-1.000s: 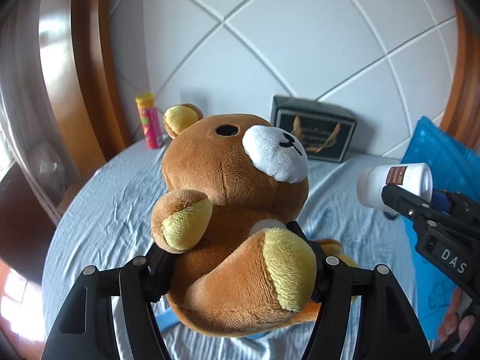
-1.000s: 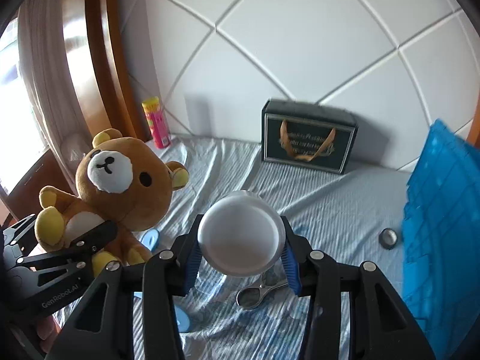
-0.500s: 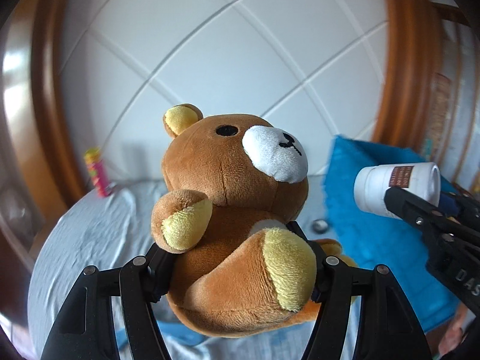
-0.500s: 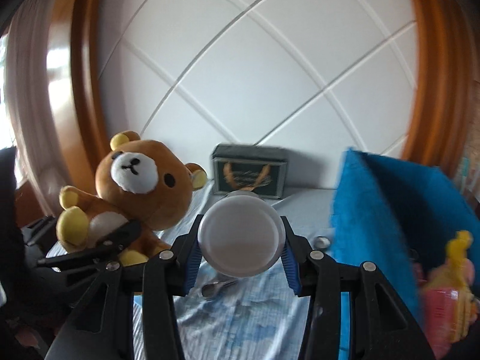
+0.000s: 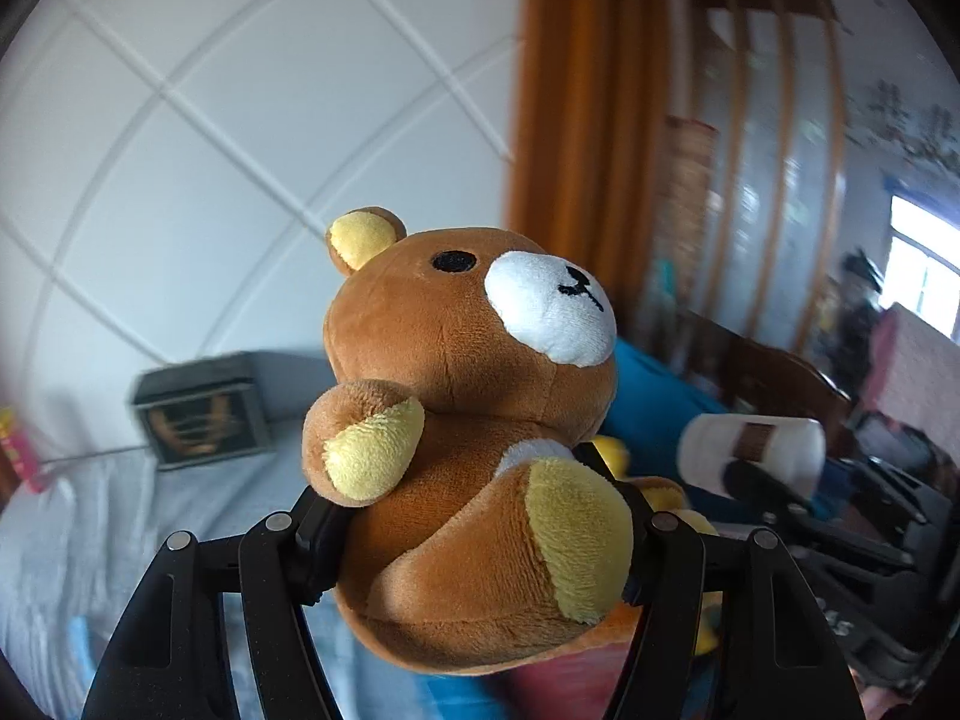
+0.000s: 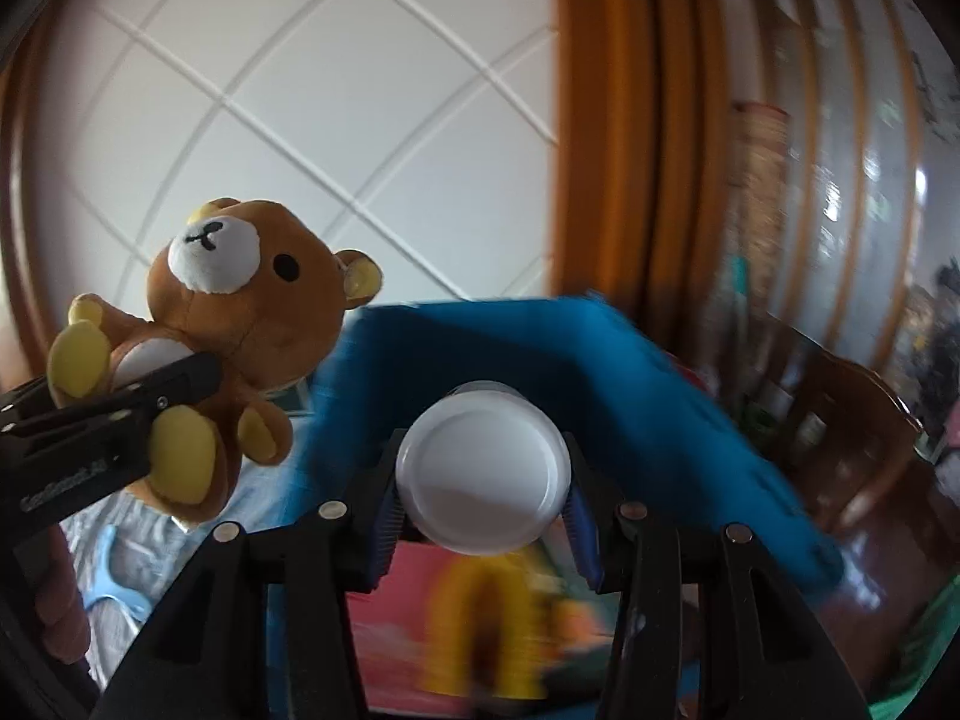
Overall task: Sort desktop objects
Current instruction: 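Carry the teddy bear with the left gripper while the right gripper carries the pill bottle to the bin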
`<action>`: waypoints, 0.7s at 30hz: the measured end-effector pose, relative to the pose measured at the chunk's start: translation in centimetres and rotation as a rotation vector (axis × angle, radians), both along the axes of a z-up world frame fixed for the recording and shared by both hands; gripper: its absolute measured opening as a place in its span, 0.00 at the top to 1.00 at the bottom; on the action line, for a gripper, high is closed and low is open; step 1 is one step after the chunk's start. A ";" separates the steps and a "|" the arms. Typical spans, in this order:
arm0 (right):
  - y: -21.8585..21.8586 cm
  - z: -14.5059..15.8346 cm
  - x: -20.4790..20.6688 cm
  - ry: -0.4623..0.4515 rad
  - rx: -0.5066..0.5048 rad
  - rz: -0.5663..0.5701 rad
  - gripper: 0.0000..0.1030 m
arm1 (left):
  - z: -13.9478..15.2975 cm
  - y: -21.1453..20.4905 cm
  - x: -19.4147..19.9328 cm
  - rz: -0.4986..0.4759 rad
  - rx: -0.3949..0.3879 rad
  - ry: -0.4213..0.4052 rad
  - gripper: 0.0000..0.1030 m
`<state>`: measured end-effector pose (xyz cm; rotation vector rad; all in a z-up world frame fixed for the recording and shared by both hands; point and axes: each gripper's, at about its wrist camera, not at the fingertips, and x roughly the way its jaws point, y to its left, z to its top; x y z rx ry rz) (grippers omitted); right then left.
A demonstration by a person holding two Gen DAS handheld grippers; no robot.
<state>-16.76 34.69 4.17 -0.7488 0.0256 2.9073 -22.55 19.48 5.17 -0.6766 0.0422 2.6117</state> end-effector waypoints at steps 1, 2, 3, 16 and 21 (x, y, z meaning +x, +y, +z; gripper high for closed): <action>1.6 -0.5 0.2 -0.010 -0.005 -0.017 0.56 | -0.4 2.0 0.1 -0.024 -0.008 -0.013 0.35; 3.1 -1.0 0.4 -0.020 -0.011 -0.033 0.56 | -0.7 3.9 0.2 -0.047 -0.016 -0.025 0.35; 4.6 -1.6 0.5 -0.030 -0.016 -0.049 0.56 | -1.1 5.3 0.2 -0.063 -0.021 -0.037 0.35; 16.1 -6.8 1.9 -0.138 -0.068 -0.122 0.56 | -3.2 18.3 1.4 -0.136 -0.059 -0.141 0.35; 17.6 -8.3 0.6 -0.171 -0.072 -0.112 0.56 | -4.9 19.4 0.0 -0.089 -0.054 -0.180 0.32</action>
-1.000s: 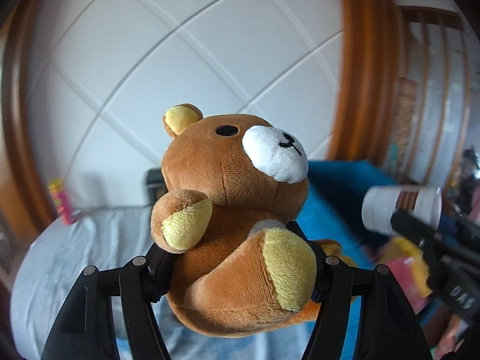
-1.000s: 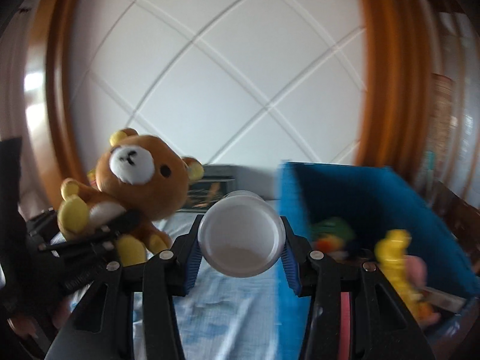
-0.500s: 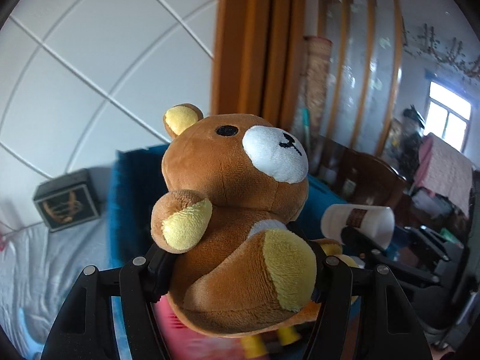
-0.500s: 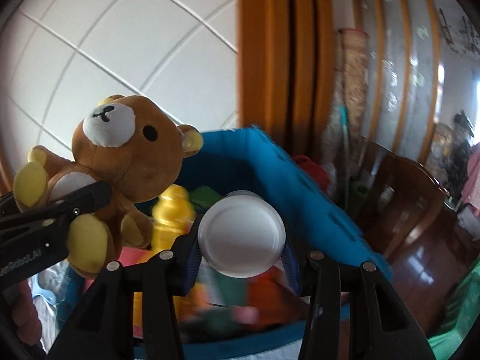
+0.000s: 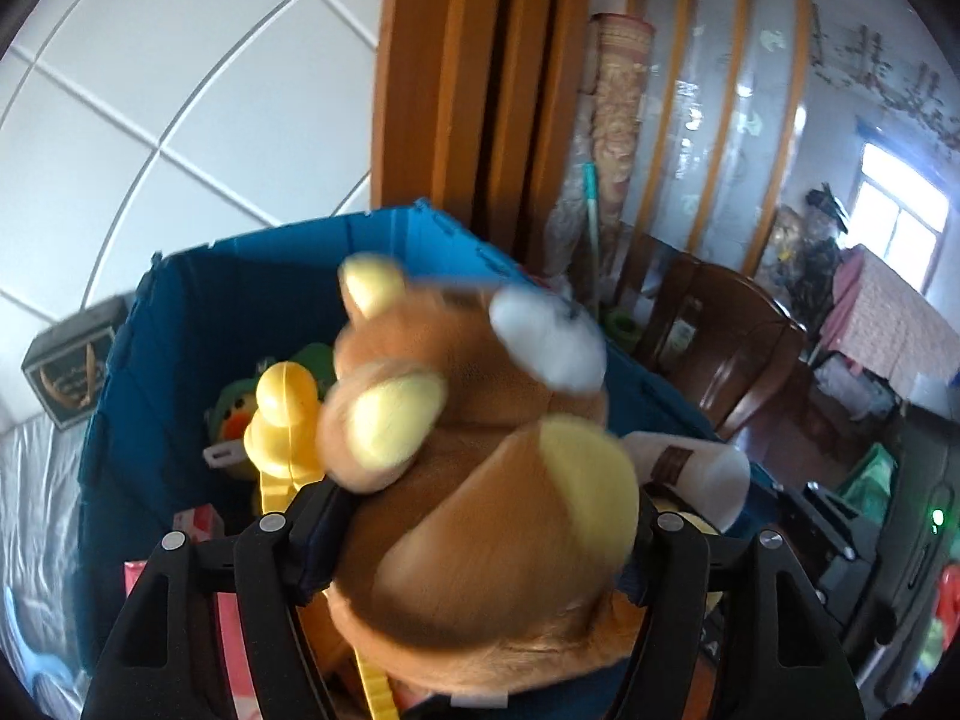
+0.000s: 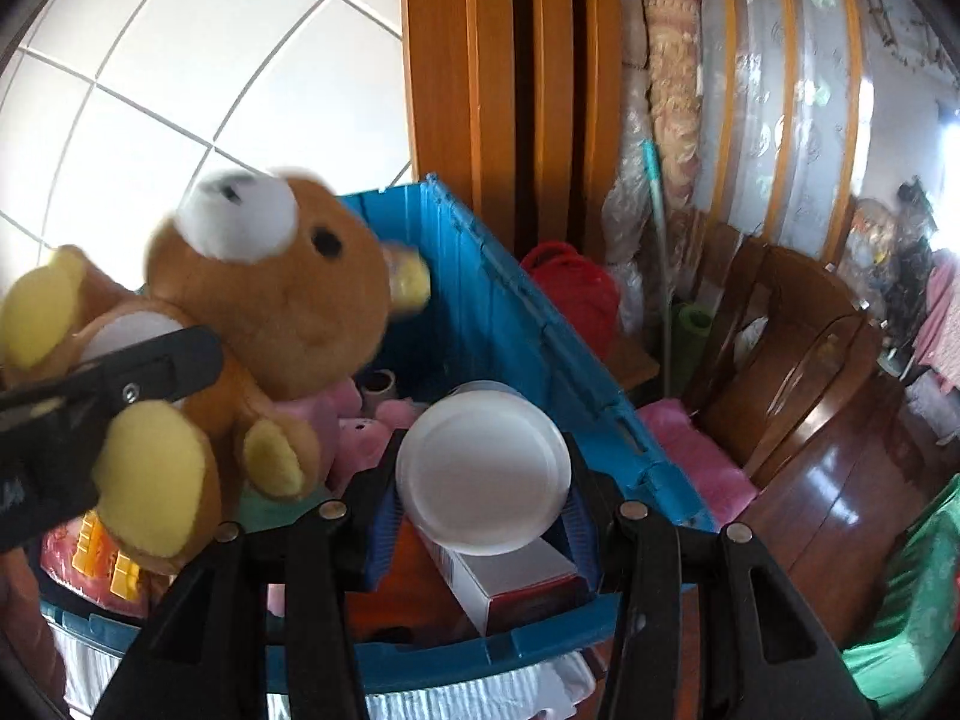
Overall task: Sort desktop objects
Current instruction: 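Open both grippers to drop the teddy bear and pill bottle into the blue bin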
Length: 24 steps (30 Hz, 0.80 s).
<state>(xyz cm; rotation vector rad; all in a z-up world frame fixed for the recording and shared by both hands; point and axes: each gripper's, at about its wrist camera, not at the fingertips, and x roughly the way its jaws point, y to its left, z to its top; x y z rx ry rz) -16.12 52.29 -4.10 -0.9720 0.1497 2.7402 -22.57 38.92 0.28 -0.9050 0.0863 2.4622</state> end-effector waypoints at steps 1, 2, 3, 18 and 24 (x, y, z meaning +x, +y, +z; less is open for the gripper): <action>0.2 -0.3 -0.2 -0.004 -0.006 0.008 0.56 | -0.1 0.0 -0.1 0.008 -0.004 0.008 0.31; 0.1 -0.5 -0.4 -0.010 -0.004 0.013 0.56 | -0.1 0.0 0.2 0.010 -0.011 0.020 0.29; 0.0 -0.7 -0.6 -0.016 -0.002 0.018 0.56 | 0.1 0.0 0.4 0.016 -0.019 0.037 0.26; 0.4 0.8 0.4 0.002 0.008 -0.008 0.28 | 2.3 -3.7 1.2 0.054 0.000 0.083 0.17; -0.7 2.6 2.9 0.056 0.037 -0.022 0.28 | 3.2 -6.0 2.6 0.068 0.031 0.097 0.15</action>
